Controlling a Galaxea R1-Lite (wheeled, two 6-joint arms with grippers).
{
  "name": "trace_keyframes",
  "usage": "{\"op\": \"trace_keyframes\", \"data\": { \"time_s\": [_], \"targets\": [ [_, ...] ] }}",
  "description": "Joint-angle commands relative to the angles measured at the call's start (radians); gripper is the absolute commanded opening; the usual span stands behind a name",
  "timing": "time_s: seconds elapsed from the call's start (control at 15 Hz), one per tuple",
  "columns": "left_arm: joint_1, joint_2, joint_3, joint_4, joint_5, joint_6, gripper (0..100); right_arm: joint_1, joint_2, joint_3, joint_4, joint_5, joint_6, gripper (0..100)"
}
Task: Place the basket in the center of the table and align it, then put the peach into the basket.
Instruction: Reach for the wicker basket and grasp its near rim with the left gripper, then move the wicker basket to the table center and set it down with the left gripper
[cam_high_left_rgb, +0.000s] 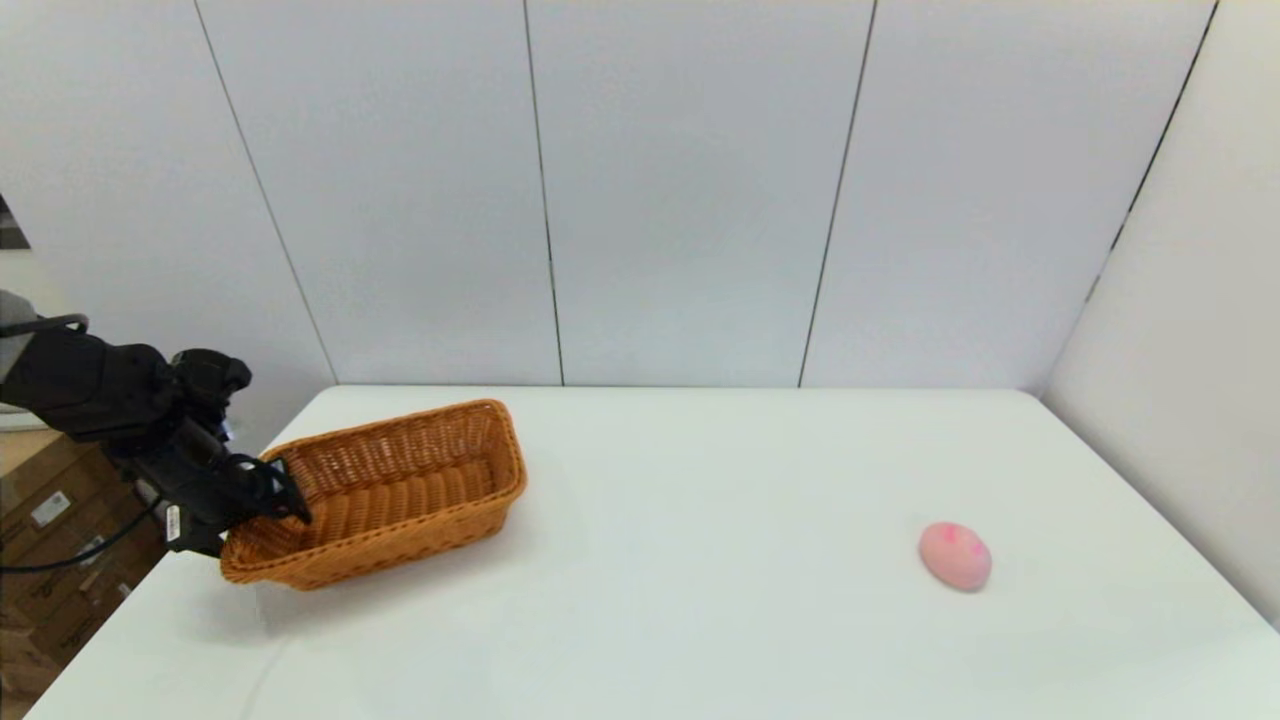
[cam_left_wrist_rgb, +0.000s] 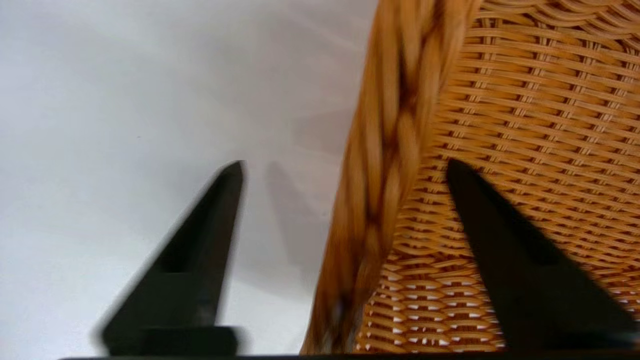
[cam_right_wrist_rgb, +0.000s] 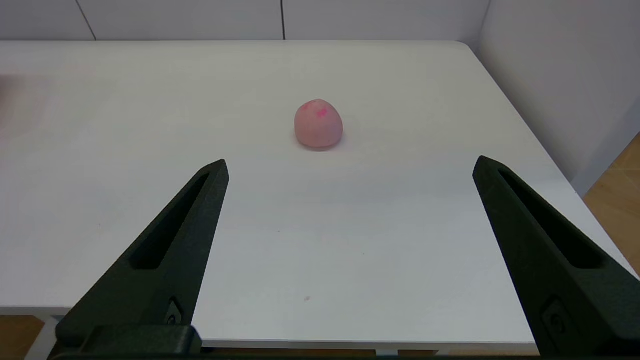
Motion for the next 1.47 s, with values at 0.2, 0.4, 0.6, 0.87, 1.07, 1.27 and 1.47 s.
{"op": "trace_keyframes", "data": {
  "time_s": [0.2,0.4,0.6,0.87,1.07,1.27,1.47],
  "targets": [
    [-0.001,0.005,-0.016,0.005,-0.028,-0.003,0,0.0,0.0,0.0,0.001,0.0,0.0,100],
    [-0.001,0.004,-0.016,0.005,-0.078,-0.004,0,0.0,0.0,0.0,0.001,0.0,0.0,100],
    [-0.001,0.001,-0.016,0.006,-0.132,-0.006,0,0.0,0.0,0.0,0.001,0.0,0.0,100],
    [-0.004,-0.05,-0.016,0.02,-0.288,-0.004,0,0.0,0.0,0.0,0.002,0.0,0.0,100],
    [-0.04,-0.085,-0.016,0.037,-0.339,-0.003,0,0.0,0.0,0.0,0.002,0.0,-0.002,100],
    [-0.092,-0.113,-0.016,0.054,-0.356,-0.004,0,0.0,0.0,0.0,0.002,0.0,-0.002,100],
    [-0.207,-0.143,-0.014,0.114,-0.371,-0.011,0,0.0,0.0,0.0,0.002,0.001,-0.003,100]
  ]
}}
